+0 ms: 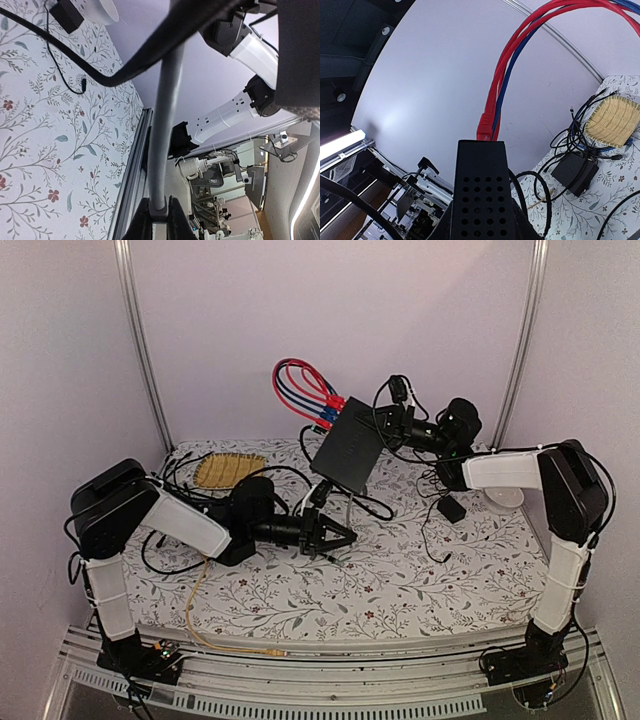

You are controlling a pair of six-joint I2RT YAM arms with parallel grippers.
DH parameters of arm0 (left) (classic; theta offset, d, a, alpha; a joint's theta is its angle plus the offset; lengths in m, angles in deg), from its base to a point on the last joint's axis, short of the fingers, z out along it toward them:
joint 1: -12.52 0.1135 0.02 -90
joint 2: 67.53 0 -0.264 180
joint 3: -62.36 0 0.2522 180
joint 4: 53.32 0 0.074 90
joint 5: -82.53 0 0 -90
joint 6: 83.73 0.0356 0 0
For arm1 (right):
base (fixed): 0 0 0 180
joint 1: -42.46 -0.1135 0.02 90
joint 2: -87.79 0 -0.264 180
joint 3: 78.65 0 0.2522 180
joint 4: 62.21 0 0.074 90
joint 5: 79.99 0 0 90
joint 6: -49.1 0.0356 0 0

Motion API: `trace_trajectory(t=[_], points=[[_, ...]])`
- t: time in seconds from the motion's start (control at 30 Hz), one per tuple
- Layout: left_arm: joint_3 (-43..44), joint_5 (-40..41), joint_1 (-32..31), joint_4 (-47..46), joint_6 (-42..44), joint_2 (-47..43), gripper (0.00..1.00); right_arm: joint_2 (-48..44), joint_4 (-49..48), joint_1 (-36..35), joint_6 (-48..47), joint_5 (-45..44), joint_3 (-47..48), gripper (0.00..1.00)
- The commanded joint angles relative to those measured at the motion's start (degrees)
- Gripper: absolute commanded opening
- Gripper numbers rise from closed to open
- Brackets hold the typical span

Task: Pull the plug from the switch port
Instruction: Place the connector at the corner of the board.

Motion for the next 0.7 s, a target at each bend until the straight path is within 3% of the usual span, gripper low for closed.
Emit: trace_trajectory(t=[0.0,0.27,0.67], points=[[0.95,-10.83,-0.19,-3.95,2.29,-0.05,0.00,-0.41,-4.86,0.15,-1.11,-2.60,3.57,0.01],[-1.39,-14.77,-0.29,-14.00,-3.16,3.79,0.00,-0.45,-4.86,0.48,-1.22,-2.75,3.48,0.01],[-7.49,-11.96,1.05,-9.08,2.33,-4.26,0.00,-0.41,-5.03,2.40,-1.22,-3.93,4.03,0.01]])
